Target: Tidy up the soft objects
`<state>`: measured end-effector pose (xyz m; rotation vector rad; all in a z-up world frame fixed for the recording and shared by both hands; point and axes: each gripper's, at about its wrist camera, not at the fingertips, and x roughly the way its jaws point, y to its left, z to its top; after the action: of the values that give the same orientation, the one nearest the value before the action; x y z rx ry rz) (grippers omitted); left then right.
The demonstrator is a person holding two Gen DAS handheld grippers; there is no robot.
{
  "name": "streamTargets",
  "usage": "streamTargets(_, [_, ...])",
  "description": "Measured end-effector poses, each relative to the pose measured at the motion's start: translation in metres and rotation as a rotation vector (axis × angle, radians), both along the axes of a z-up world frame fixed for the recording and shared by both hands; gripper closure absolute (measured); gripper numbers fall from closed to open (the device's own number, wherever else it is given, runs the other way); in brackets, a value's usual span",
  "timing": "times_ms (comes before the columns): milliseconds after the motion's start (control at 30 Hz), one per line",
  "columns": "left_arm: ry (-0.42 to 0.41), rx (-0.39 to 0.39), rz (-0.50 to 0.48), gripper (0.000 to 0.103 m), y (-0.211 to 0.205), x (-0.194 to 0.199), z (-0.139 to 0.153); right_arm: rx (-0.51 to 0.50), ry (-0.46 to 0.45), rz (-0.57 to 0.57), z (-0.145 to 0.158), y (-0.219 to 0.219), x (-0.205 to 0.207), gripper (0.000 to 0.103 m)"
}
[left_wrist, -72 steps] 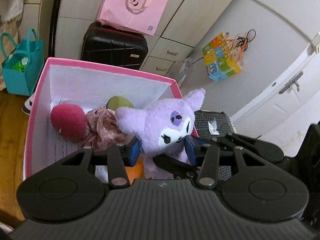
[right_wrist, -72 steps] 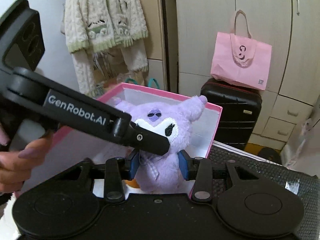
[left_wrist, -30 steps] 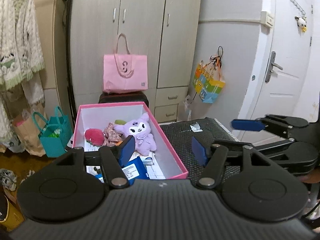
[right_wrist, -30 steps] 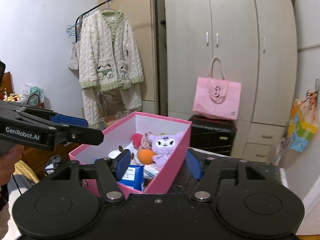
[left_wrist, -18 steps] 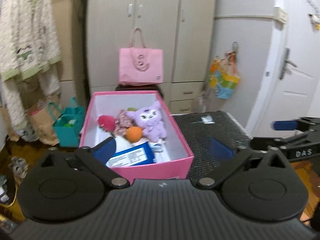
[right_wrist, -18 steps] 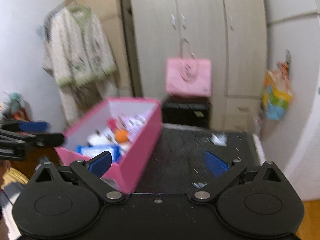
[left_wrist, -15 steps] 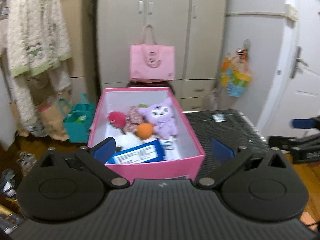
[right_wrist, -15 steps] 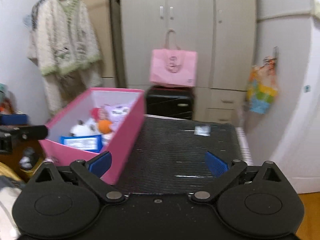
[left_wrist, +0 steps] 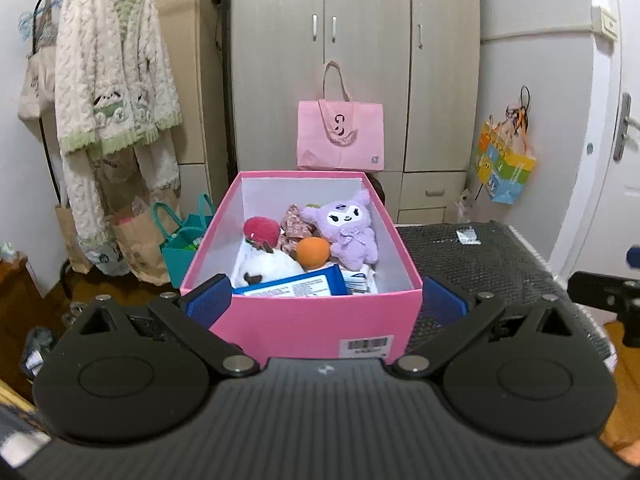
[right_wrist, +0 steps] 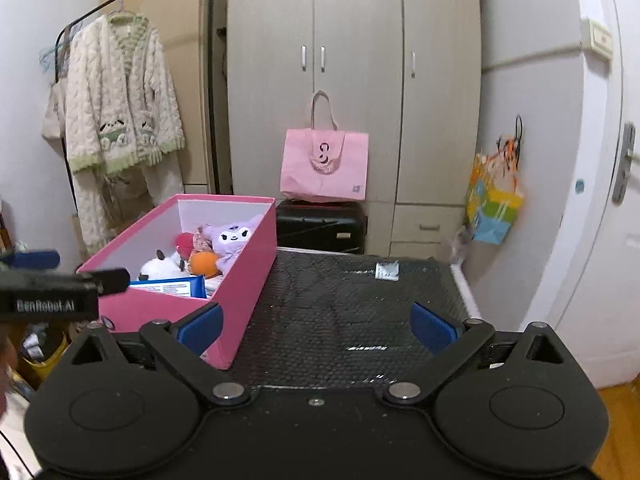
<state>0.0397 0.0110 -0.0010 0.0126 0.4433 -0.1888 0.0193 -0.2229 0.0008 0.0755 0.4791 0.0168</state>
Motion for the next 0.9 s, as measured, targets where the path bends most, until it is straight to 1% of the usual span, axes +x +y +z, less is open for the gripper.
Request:
streamTargets(33, [-0.005,-0.011,0.004,0.0,0.0,0.0,0.0,0.021,0.008,-0.008,0.0,-0.003,0.001,0.002])
streamTargets(100, [-0.012,0.0,0.016,0.0,-0.004,0.001,0.0,0.054,0.029,-0.045,-0.001,-0.012,0.005,0.002])
streamTargets(200, [-0.012,0.04,0.023,0.0,-0.012,0.006,0.001,0.017,0.016,-0.084,0.002,-0.013,0.005,0.002])
streamTargets(267, [-0.008,0.053,0.027,0.0,-0.015,0.008,-0.001,-0.003,0.002,-0.099,0.001,-0.013,0.006,0.001])
streamTargets(300, [-0.002,0.054,0.028,0.0,-0.017,0.009,-0.002,0.008,0.005,-0.101,0.0,-0.016,0.008,0.001])
streamTargets(367, [0.011,0.059,0.022,0.0,-0.018,0.011,-0.005,0.063,0.028,-0.095,-0.006,-0.021,0.013,0.002])
streamTargets(433, [0.015,0.067,0.017,0.0,-0.019,0.012,-0.008,0.08,0.039,-0.09,-0.01,-0.022,0.015,0.002])
streamTargets(567, [0.032,0.052,0.017,0.0,-0.018,0.014,-0.014,0.062,0.055,-0.058,-0.015,-0.015,0.014,0.002])
streamTargets(733, [0.026,0.055,0.035,0.0,-0.019,0.012,-0.018,-0.013,0.046,-0.087,-0.018,-0.001,0.009,0.002])
streamTargets(900, [0.027,0.059,0.05,0.0,-0.019,0.013,-0.019,-0.043,0.052,-0.117,-0.025,0.002,0.011,0.002])
